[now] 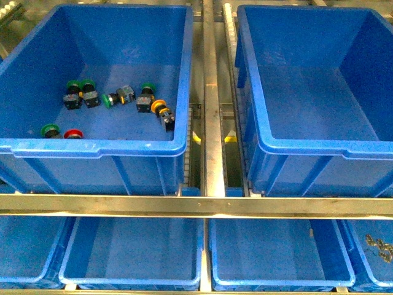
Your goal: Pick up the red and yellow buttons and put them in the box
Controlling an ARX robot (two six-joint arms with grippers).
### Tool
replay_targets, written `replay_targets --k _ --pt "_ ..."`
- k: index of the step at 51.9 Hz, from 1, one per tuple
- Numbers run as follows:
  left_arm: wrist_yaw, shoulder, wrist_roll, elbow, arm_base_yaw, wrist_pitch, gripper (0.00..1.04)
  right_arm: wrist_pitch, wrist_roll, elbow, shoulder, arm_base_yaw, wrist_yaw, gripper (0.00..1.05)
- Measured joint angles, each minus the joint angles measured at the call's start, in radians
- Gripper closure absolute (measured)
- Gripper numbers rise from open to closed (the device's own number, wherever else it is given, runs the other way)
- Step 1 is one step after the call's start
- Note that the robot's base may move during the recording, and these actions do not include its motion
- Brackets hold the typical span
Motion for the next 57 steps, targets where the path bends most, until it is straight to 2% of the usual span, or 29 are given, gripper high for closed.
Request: replay_targets --k 12,20,24,31,40,45,50,57 --pt "0.026 -0.019 -0.005 -0.024 0.023 -0.006 0.71 0.000 0.000 0.000 0.000 0.000 0.000 0.07" --pt "0.100 0.020 -0.010 -0.045 0.076 0.064 0.71 0.000 0.000 0.000 0.000 0.000 0.000 0.07" --pt "0.149 0.097 -0.010 -0.056 0.117 0.147 0.71 0.000 0.000 0.000 0.000 0.000 0.000 0.07" --pt "0.302 0.301 -0.076 -0.054 0.207 0.330 0.71 0.000 0.000 0.000 0.000 0.000 0.000 0.07" --pt "0.529 0.638 -0.277 0.014 0.246 0.611 0.71 0.000 0.000 0.000 0.000 0.000 0.000 0.07" --pt "0.664 0.835 -0.443 0.056 0.209 0.819 0.71 0.000 0.000 0.000 0.000 0.000 0.000 0.07" --pt "0.774 0.986 -0.581 0.080 0.111 0.990 0.71 0.000 0.000 0.000 0.000 0.000 0.000 0.07" --pt "0.813 1.105 -0.706 0.123 -0.029 1.136 0.71 0.000 0.000 0.000 0.000 0.000 0.000 0.07"
